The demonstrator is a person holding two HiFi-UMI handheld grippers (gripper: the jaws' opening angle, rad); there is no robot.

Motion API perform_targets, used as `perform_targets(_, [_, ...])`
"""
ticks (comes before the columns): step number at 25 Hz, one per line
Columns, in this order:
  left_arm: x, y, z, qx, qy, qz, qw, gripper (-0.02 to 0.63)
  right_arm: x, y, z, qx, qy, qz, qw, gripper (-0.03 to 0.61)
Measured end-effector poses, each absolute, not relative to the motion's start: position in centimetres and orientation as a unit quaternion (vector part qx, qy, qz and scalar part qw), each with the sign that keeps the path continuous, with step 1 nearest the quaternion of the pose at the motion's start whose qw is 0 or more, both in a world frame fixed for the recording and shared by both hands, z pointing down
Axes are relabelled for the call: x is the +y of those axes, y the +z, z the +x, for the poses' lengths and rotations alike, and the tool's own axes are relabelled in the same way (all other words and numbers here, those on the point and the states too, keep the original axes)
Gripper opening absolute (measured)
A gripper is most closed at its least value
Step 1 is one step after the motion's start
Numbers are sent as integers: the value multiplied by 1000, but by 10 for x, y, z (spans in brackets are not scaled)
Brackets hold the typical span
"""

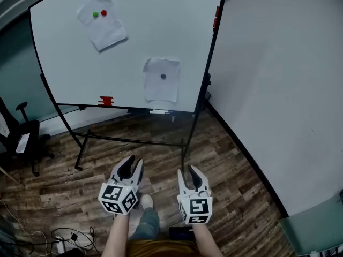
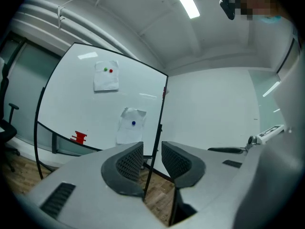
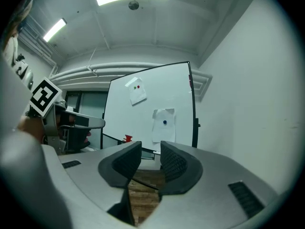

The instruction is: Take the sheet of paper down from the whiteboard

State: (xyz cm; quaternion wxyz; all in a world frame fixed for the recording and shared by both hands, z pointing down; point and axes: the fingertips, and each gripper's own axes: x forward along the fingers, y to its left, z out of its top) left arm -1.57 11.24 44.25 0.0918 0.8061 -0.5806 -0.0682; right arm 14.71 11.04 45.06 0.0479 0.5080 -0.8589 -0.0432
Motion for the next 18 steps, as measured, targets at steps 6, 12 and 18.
perform_targets(6, [-23, 437, -51, -574, -65, 810, 99, 123, -19, 444, 114, -854, -44, 515, 58, 141])
perform_targets(12, [-152, 431, -86, -566, -56, 816, 104, 123, -151, 433, 72, -850, -48, 521, 66, 146])
perform_targets(18, [-245, 437, -112, -553, -46, 825, 107, 123, -243, 428, 39, -842, -52, 533, 71, 149])
